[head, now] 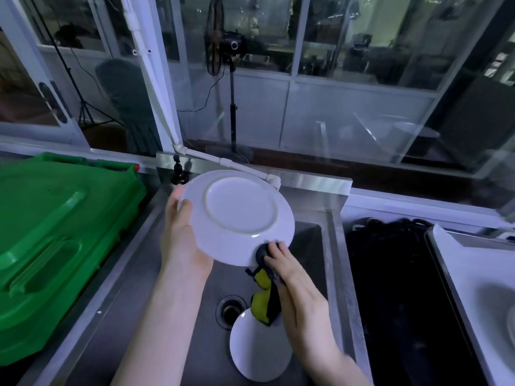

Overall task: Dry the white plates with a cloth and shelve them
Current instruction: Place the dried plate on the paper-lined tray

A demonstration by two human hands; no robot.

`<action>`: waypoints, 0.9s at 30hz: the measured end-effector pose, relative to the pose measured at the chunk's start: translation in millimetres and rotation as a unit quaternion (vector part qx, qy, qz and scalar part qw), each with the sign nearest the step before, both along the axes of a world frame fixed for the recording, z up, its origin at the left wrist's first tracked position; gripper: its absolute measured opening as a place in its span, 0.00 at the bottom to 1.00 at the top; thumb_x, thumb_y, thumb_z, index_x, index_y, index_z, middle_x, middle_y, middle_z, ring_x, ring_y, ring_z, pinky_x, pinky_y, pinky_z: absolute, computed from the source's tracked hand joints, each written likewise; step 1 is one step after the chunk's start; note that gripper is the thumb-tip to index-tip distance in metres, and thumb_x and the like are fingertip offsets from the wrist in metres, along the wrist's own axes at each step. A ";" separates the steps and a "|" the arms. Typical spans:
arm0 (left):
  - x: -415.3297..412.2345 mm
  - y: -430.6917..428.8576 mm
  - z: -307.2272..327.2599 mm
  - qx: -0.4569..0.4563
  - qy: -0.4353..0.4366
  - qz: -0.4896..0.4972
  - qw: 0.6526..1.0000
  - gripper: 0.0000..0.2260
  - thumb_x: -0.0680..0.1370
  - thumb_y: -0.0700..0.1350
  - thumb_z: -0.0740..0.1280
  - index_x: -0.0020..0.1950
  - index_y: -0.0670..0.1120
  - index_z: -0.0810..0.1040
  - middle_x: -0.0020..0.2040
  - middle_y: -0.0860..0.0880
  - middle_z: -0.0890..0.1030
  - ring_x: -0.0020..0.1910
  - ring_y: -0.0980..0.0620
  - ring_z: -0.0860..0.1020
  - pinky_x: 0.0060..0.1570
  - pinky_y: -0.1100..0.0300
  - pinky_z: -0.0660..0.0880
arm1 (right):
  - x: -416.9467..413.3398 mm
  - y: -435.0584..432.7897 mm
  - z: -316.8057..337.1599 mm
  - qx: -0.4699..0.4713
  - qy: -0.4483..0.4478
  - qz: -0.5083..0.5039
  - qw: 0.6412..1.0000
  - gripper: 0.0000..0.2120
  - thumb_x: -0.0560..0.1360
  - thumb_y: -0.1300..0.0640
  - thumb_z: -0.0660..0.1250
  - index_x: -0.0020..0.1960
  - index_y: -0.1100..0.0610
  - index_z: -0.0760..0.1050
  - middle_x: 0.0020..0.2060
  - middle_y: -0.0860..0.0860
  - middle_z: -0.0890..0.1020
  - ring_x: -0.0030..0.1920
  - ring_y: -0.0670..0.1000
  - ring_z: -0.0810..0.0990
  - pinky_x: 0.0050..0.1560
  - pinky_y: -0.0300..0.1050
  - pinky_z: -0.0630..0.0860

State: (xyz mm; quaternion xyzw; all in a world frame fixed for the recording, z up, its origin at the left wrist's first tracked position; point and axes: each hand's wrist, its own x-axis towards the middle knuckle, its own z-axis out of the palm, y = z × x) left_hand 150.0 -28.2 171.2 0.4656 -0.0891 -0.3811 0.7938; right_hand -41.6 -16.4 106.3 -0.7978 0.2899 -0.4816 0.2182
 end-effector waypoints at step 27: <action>-173.1 -64.0 76.2 0.021 0.160 -0.339 0.927 0.15 0.82 0.52 0.66 0.60 0.42 0.70 0.46 0.32 0.84 0.46 0.35 0.86 0.43 0.43 0.84 | -194.6 -56.2 119.1 -0.193 0.099 -0.386 0.897 0.07 0.79 0.61 0.67 0.53 0.58 0.82 0.41 0.52 0.80 0.34 0.56 0.79 0.28 0.48 0.75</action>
